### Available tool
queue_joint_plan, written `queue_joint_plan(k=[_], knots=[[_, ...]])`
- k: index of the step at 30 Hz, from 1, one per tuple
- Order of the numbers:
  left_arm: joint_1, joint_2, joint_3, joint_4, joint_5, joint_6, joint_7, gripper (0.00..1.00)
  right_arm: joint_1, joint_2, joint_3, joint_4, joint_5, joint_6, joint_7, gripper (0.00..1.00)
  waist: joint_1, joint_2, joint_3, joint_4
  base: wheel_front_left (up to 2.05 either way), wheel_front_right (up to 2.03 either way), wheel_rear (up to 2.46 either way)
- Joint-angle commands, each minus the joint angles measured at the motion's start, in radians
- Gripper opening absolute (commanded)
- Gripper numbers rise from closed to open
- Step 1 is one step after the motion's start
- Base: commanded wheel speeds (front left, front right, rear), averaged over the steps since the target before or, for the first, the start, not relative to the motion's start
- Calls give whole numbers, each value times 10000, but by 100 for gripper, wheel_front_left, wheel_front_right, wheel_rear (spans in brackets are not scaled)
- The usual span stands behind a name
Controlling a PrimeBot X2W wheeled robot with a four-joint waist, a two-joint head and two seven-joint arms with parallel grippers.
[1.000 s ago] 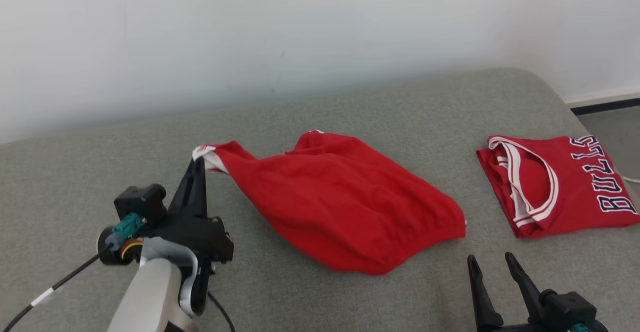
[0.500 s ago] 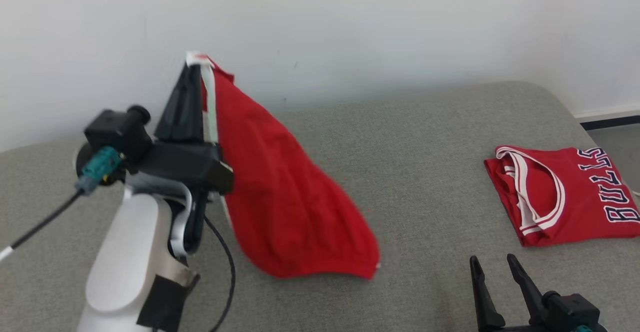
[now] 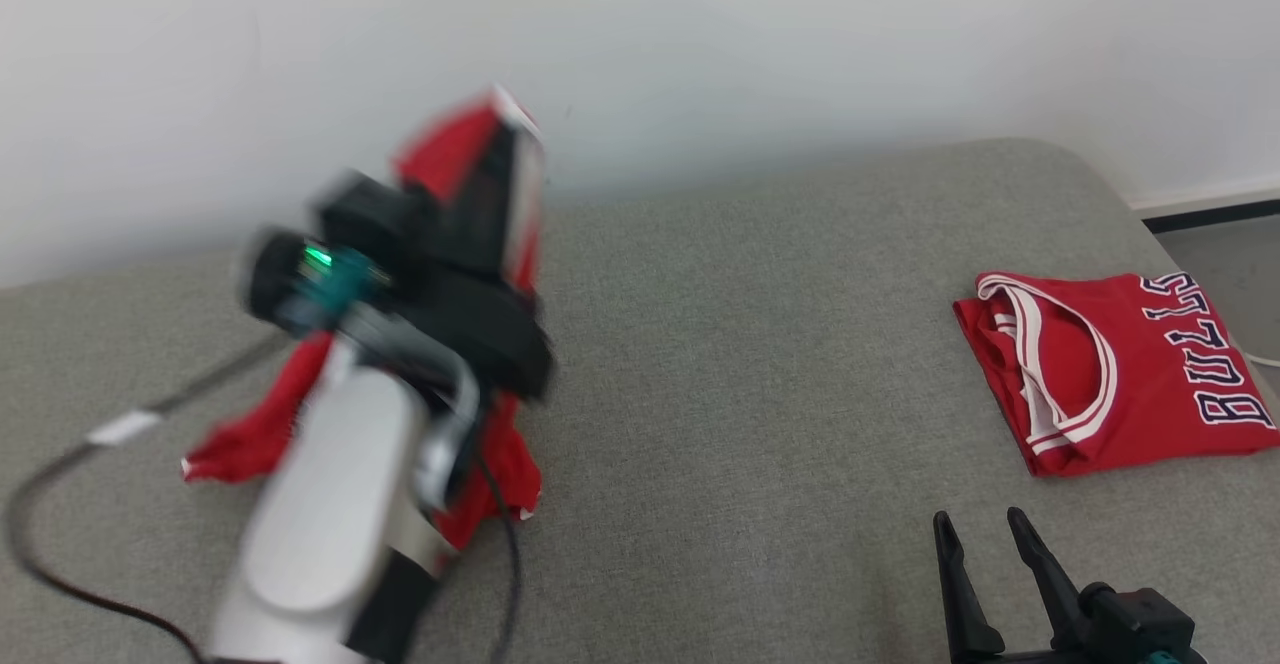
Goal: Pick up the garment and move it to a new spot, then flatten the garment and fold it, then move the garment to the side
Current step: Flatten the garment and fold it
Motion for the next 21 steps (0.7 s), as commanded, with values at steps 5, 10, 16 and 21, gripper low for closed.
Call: queue_joint_plan(k=[5, 10, 16, 21], knots=[[725, -432, -2012, 1192, -535, -330, 115, 0, -189, -4, 18, 12, 51, -23, -77, 100, 0, -1, 250, -122, 0, 0, 0], [952, -448, -3949, 1568, -1733, -333, -205, 0, -306, -4, 64, 58, 44, -23, -95, 100, 0, -1, 365, -260, 0, 0, 0], [1107, -447, -4780, 2338, -2790, 302, -565, 100, -200, -5, -51, 154, 105, -23, -160, 100, 0, -1, 313, -163, 0, 0, 0], [1604, -447, -4809, 3068, -3305, 454, -615, 100, 0, -4, -100, 121, 50, -23, -61, 100, 0, -1, 124, 259, 0, 0, 0]])
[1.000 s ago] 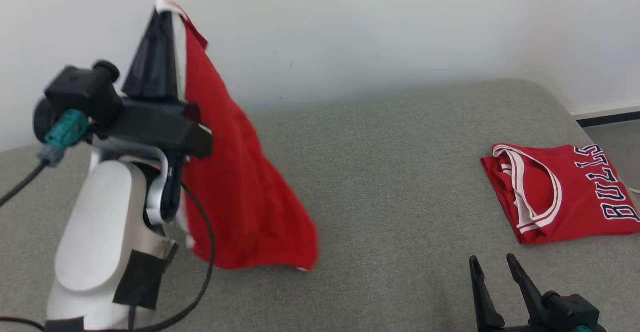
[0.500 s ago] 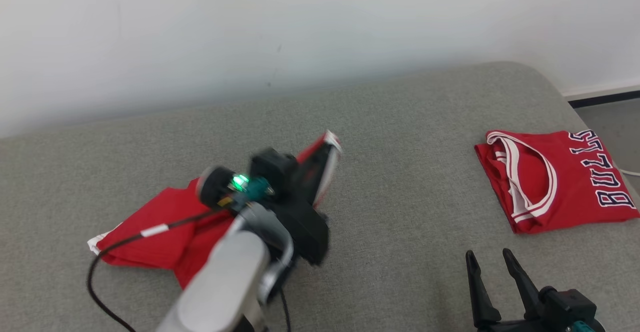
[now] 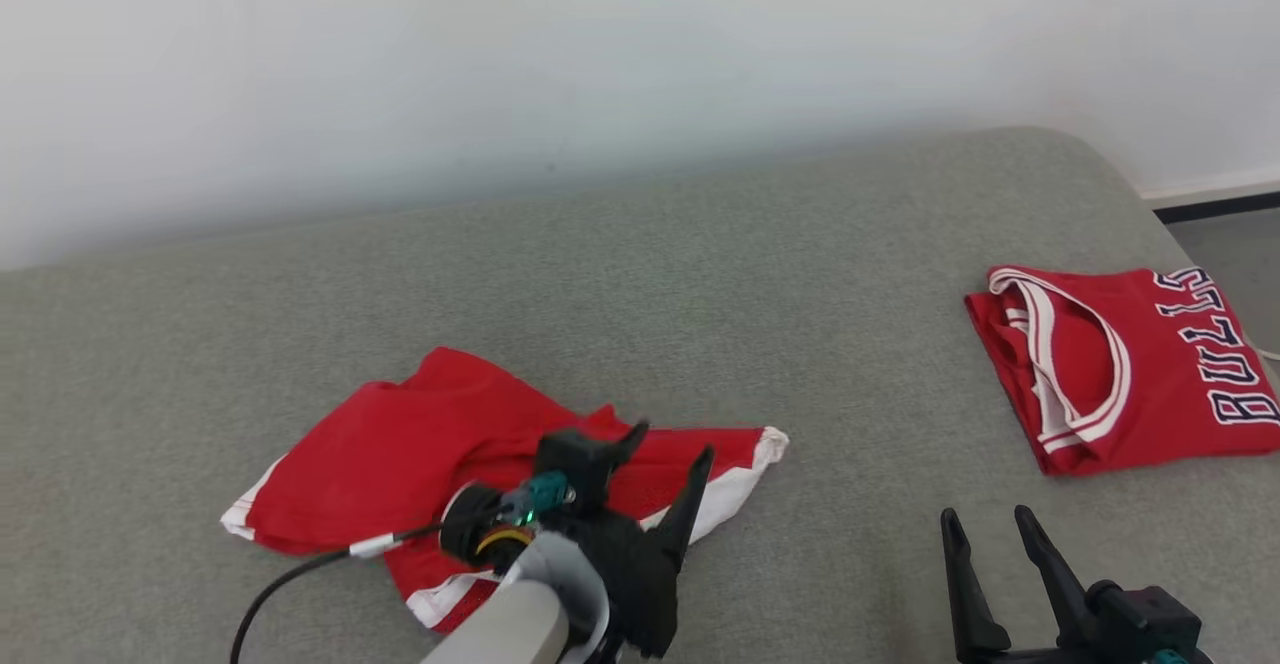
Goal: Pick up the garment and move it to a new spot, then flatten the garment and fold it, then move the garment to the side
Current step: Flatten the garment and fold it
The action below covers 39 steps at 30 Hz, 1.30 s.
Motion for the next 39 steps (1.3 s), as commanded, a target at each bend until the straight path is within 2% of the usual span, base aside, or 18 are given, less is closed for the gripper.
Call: queue_joint_plan(k=[1, 6, 12, 17, 21, 26, 29, 39], knots=[[346, 63, -12, 183, -179, 29, -54, 100, 126, -4, -43, -39, -36, -23, 29, 100, 0, -1, -157, 349, 0, 0, 0], [998, 317, 369, 266, -422, 268, -617, 100, 141, -4, -7, -151, -80, -23, 109, 100, 0, -1, -304, 770, 0, 0, 0], [2134, 935, 1324, -389, -629, 975, -1346, 100, 310, -4, 5, -225, -71, -23, 211, 100, 0, -1, -516, 1273, 0, 0, 0], [3383, 1574, 2554, -2198, 107, 1551, -1451, 100, 399, -5, -30, -294, -47, -23, 229, 100, 0, -1, -651, 1516, 0, 0, 0], [4689, 1746, 3859, -3972, 1054, 1728, -1444, 100, 466, -4, -70, -293, -50, -23, 265, 100, 0, -1, -722, 1627, 0, 0, 0], [6118, 1457, 5241, -5379, 2176, 1592, -1441, 100, 533, -4, -106, -247, -69, -23, 223, 100, 0, -1, -822, 1675, 0, 0, 0], [6790, 1193, 5903, -5839, 2774, 1345, -1442, 100, 606, -5, -188, -161, -86, -23, 157, 100, 0, -1, -873, 1683, 0, 0, 0], [7858, 336, 7151, -5715, 3876, 254, -1443, 100, 686, -4, -428, 285, -118, -23, 107, 100, 0, -1, -938, 1660, 0, 0, 0]])
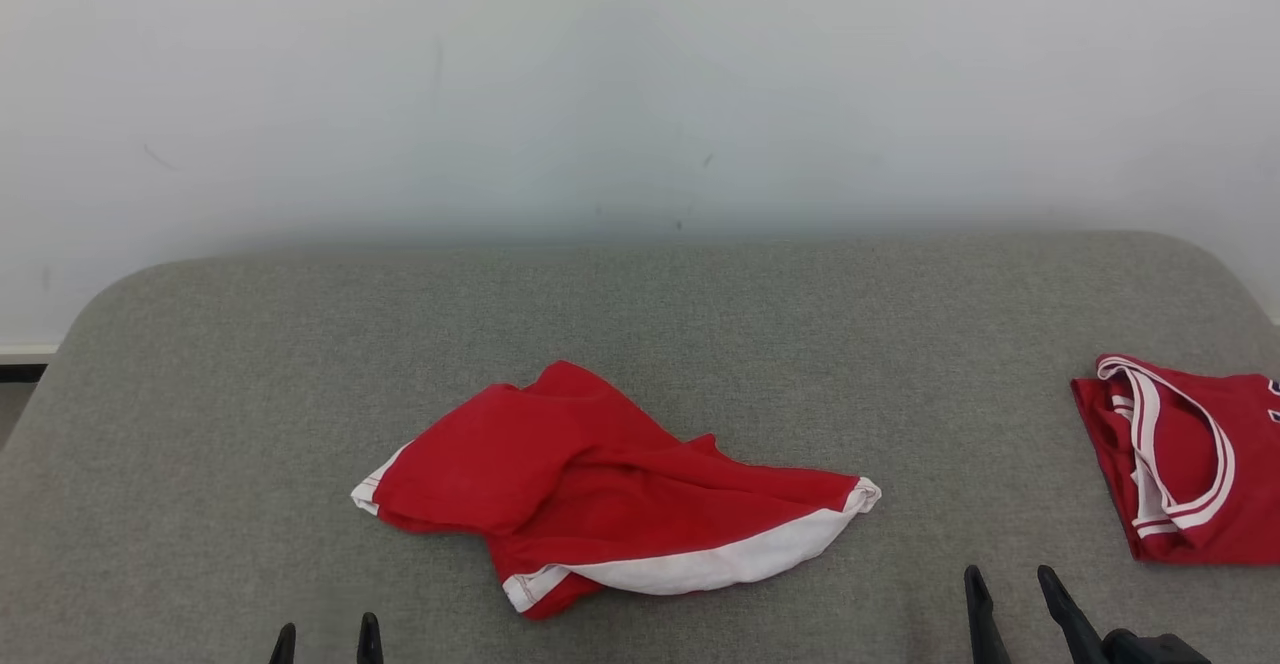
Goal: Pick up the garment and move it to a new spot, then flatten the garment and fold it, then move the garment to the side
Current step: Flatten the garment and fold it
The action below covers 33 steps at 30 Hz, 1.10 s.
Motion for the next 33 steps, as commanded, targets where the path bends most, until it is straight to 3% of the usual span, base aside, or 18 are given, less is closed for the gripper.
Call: queue_joint_plan(k=[1, 15, 33], knots=[[51, -80, 51, 28, 82, -110, -28, 100, -67, -4, 9, 4, -4, -23, -48, 100, 1, 0, 6, -13, 0, 0, 0], [-174, -341, 332, 337, 501, -595, -29, 100, -133, -4, 110, 94, 117, -23, -118, 100, 1, 0, 28, -107, 0, 0, 0], [-59, -365, 529, 300, 865, -769, -29, 100, 99, -4, 24, 247, 2, -23, -439, 100, 1, 0, -280, 119, 0, 0, 0]])
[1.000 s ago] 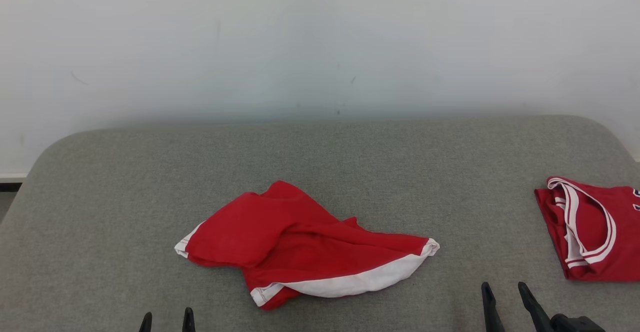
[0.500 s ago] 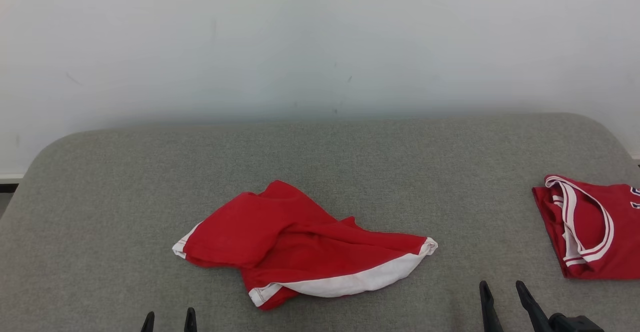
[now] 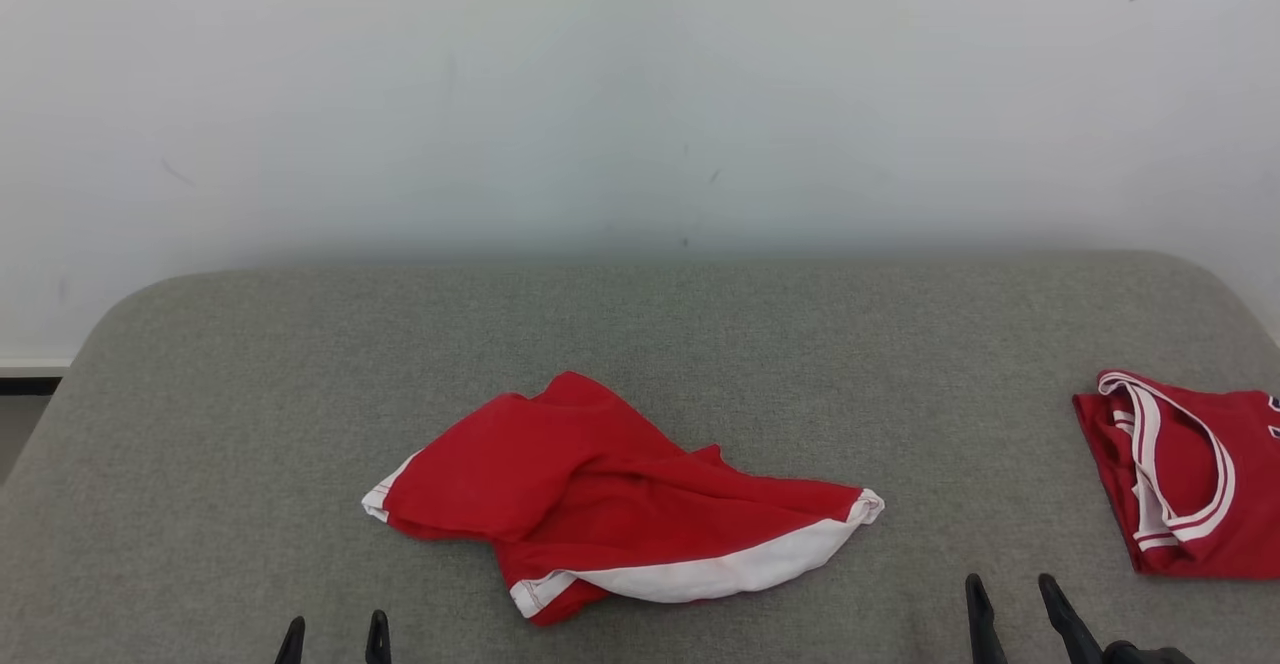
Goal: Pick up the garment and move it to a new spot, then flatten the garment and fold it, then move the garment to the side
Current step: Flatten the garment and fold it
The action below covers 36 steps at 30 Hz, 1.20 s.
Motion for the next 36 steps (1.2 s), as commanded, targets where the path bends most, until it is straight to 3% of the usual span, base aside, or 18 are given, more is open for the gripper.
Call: queue_joint_plan(k=[1, 26, 36], knots=[[119, -12, 24, 28, 68, -41, -29, 100, 89, -4, 4, 0, -21, -23, -58, 100, 0, 0, -69, 37, 0, 0, 0], [92, -15, -356, 474, -118, 21, -29, 100, -7, -4, 136, -102, -387, -23, -220, 100, 0, 0, 15, 8, 0, 0, 0], [-1485, -9, -1476, 3085, -1145, -220, 79, 100, -1440, -165, 604, 703, -908, -24, 596, 100, 0, 0, 597, -115, 0, 0, 0]])
